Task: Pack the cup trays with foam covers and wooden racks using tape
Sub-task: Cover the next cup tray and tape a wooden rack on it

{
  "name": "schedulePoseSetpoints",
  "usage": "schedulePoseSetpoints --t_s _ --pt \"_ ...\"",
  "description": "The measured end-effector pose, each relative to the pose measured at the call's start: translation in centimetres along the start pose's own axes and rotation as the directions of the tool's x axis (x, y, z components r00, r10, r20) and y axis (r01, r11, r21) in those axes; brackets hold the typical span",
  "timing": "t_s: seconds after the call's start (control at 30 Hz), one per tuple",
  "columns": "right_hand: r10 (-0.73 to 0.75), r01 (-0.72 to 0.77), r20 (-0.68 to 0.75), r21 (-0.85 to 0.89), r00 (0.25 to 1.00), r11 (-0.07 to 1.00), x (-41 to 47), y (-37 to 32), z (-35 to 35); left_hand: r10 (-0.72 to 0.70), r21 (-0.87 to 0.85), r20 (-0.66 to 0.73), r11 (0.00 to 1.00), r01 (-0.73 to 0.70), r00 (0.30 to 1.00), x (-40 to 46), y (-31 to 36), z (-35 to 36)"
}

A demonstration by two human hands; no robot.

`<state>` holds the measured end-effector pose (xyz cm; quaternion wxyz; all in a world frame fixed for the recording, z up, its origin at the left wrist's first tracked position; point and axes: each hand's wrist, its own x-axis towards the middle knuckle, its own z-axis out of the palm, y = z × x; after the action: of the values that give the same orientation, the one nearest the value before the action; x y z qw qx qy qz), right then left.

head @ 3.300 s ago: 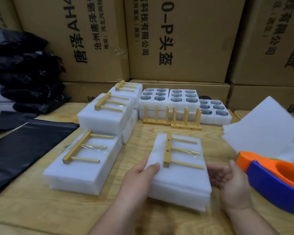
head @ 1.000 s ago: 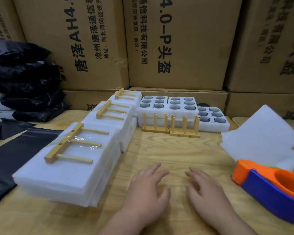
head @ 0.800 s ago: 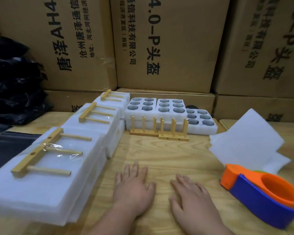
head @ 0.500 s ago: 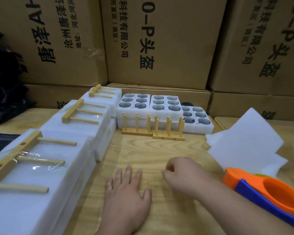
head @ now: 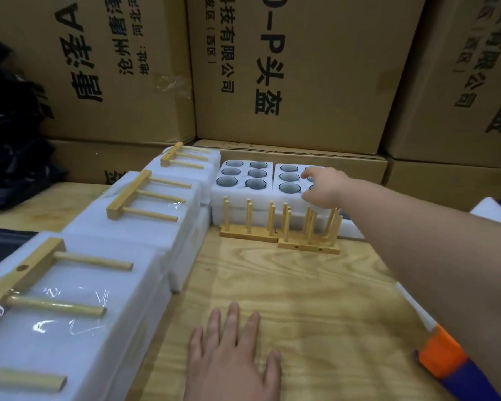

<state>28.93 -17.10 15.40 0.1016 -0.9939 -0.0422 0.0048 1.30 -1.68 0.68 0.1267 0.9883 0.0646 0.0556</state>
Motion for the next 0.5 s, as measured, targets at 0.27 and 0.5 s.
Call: schedulePoseSetpoints --t_s 0.27,0.5 --pt "0.047 0.014 0.193 -0.303 0.98 0.953 2.4 -2.4 1.8 -0.041 -0.004 0.023 0.999 0.041 0.999 0.4 -0.2 1.0" --pt "0.062 -0.05 0.034 -0.283 0.997 0.958 1.9 -2.6 2.3 -0.058 0.003 0.054 0.998 0.058 0.997 0.4 -0.1 0.8"
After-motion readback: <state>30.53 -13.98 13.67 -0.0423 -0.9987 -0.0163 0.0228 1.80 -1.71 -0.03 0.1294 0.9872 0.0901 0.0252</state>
